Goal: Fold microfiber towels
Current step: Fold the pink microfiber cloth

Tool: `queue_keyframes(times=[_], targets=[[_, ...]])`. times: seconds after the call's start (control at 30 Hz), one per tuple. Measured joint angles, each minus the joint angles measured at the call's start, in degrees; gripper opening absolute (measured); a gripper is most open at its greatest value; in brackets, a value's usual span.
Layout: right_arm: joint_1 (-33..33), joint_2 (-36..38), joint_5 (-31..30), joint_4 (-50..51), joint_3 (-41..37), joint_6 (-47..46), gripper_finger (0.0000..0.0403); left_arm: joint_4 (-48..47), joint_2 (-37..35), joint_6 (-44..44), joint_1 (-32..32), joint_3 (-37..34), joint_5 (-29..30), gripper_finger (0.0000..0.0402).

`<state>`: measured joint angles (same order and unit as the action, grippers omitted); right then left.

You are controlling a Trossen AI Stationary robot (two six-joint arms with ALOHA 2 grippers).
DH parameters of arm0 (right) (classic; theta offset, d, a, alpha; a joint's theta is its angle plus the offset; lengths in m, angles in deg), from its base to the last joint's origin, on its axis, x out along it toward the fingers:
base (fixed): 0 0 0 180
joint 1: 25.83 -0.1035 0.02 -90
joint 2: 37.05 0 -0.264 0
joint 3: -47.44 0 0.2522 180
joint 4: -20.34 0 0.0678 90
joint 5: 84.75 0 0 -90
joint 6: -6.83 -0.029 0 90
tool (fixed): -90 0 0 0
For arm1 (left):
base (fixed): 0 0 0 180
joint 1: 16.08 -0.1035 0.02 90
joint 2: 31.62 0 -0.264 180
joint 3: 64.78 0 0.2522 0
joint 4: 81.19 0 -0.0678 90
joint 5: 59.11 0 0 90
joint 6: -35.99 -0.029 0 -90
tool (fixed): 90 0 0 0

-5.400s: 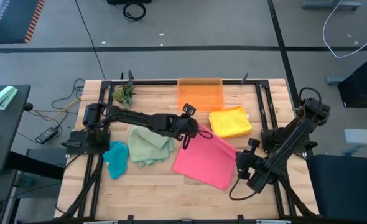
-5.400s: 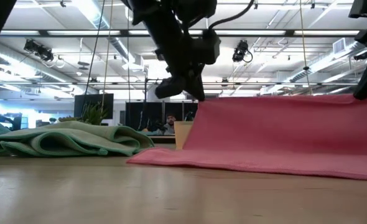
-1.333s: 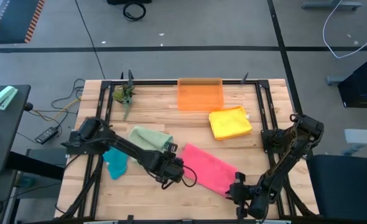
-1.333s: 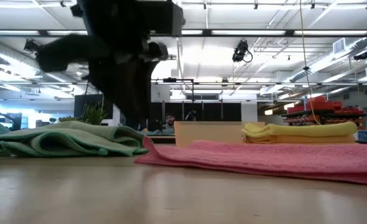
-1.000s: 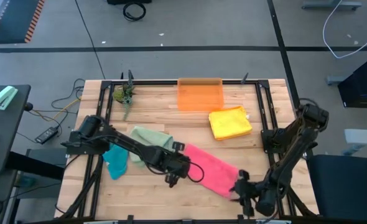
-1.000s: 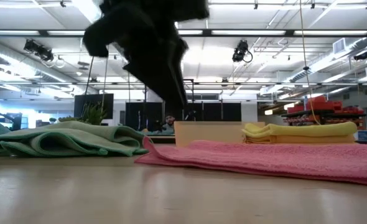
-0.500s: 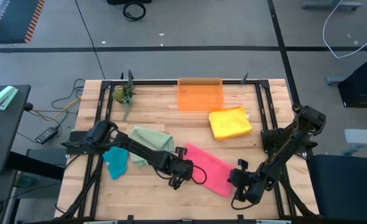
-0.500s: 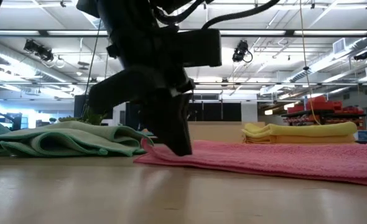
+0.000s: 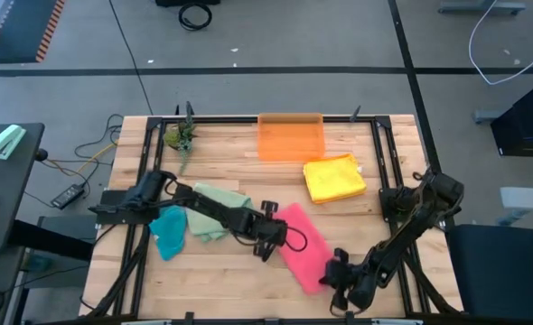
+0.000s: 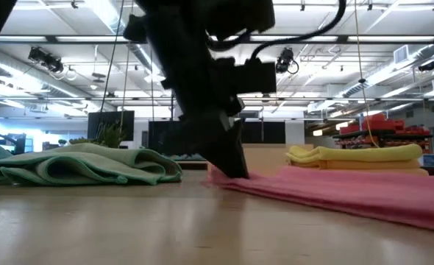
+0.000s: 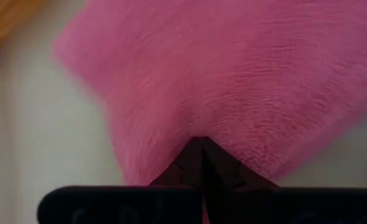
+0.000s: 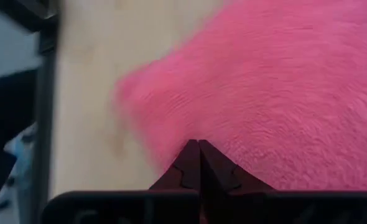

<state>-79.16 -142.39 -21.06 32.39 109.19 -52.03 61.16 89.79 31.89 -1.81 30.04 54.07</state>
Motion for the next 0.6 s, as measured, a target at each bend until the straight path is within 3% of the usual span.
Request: queue_keyframes(times=[0.13, 0.3, 0.47, 0.6], targets=[[0.3, 2.5, -0.7, 5.7, 6.6, 8.5, 0.0002, 0.2, -3.9, -0.3, -0.9, -0.1, 2.8, 0.0015], [0.1, 6.4, -3.4, 18.7, 10.9, 12.5, 0.0007, 0.1, -8.9, -1.3, 1.8, 0.0, 1.7, 0.0009], [-1.7, 7.3, -3.4, 24.0, 9.9, 17.1, 0.0027, 4.2, -9.3, 0.2, 6.6, 0.1, -13.3, 0.001], [-3.4, 7.3, -4.7, 26.0, 8.2, 22.3, 0.0053, 10.8, -4.8, 0.4, 10.9, -0.1, -15.6, 0.0031]])
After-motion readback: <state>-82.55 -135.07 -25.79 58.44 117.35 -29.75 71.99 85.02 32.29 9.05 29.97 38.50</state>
